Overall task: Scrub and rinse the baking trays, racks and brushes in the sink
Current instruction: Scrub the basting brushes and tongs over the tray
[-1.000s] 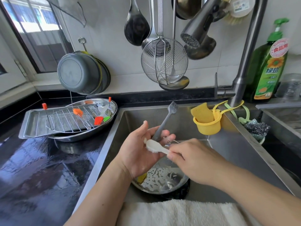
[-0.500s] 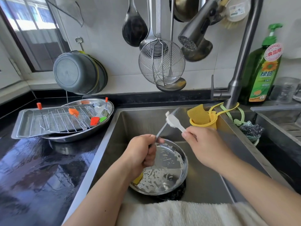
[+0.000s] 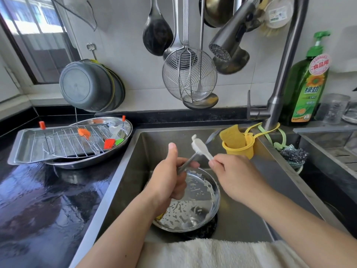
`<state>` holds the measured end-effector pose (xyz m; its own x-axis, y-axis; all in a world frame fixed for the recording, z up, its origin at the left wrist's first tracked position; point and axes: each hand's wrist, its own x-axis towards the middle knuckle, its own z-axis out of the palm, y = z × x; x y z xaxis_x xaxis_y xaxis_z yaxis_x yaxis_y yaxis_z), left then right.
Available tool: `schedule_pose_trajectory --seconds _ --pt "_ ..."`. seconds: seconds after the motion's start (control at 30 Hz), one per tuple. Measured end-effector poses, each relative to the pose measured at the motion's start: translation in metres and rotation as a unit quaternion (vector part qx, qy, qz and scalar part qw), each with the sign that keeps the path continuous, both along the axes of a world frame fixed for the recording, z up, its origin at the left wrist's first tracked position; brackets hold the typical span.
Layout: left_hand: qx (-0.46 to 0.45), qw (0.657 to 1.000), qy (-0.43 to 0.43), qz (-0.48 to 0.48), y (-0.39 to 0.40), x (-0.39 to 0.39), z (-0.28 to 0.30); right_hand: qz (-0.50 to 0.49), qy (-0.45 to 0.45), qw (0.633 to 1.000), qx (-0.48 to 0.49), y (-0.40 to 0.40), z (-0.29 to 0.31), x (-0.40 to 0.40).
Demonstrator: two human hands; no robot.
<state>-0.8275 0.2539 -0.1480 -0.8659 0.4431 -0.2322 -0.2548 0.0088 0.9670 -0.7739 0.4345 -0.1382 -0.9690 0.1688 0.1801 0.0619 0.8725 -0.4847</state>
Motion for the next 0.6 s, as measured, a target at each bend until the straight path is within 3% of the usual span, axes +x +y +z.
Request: schedule_pose_trajectory --seconds 0.1,0.2,0.3,0.47,0.6 --pt "0.079 0.992 -0.090 -0.031 -0.003 -0.004 0.001 0.096 -0.033 0.995 -0.025 -0.014 -0.002 0.009" --pt "0.128 0.978 -0.151 -0.061 -0.005 -0.003 0.004 0.056 -0.017 0.998 0.020 -0.005 0.000 0.005" --pt "0.139 0.976 -0.151 -0.065 -0.006 -0.002 0.005 -0.016 0.008 1.000 0.009 0.007 0.003 -0.001" --pt "0.159 0.975 -0.154 -0.029 -0.007 -0.005 0.005 0.133 -0.039 0.990 0.004 -0.019 -0.001 0.016" --pt "0.154 0.981 -0.116 -0.040 -0.004 -0.002 0.003 0.035 0.013 0.999 0.010 0.004 0.000 0.001"
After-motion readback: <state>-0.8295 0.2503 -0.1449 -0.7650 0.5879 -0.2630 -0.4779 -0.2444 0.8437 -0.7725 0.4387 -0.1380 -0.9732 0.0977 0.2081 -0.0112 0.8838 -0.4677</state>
